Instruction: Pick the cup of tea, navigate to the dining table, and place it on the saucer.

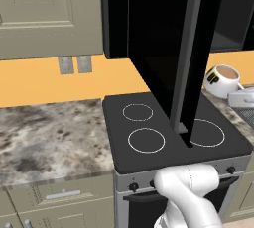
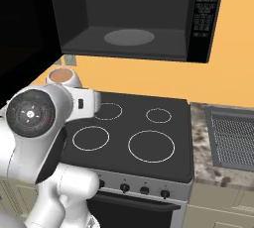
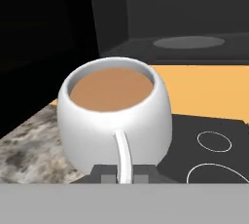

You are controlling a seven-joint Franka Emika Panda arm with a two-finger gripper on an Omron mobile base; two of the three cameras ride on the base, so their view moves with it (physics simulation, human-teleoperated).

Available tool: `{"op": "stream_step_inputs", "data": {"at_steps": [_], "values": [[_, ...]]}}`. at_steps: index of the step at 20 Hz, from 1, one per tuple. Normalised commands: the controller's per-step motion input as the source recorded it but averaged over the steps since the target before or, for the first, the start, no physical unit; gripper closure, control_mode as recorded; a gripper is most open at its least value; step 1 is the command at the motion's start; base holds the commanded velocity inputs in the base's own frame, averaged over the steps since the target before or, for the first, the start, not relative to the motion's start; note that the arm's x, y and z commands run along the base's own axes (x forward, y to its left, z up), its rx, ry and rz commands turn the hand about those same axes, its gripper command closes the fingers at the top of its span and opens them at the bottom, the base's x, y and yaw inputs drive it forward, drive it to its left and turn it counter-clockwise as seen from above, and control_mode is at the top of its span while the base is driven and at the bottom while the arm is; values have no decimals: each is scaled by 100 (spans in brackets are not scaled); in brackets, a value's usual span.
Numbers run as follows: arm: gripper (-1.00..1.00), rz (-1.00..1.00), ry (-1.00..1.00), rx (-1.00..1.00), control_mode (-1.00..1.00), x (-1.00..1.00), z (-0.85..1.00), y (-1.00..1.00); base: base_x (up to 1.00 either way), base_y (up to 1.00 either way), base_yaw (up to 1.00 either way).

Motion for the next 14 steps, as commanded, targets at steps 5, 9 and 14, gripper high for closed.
{"op": "stream_step_inputs", "data": {"at_steps": [5, 9, 14], "values": [[100, 1, 15, -5, -100, -28, -9, 12, 0, 0, 0], [100, 0, 1, 0, -100, -19, -17, 0, 0, 0, 0], [100, 0, 0, 0, -100, -11, -32, 0, 0, 0, 0]]}}
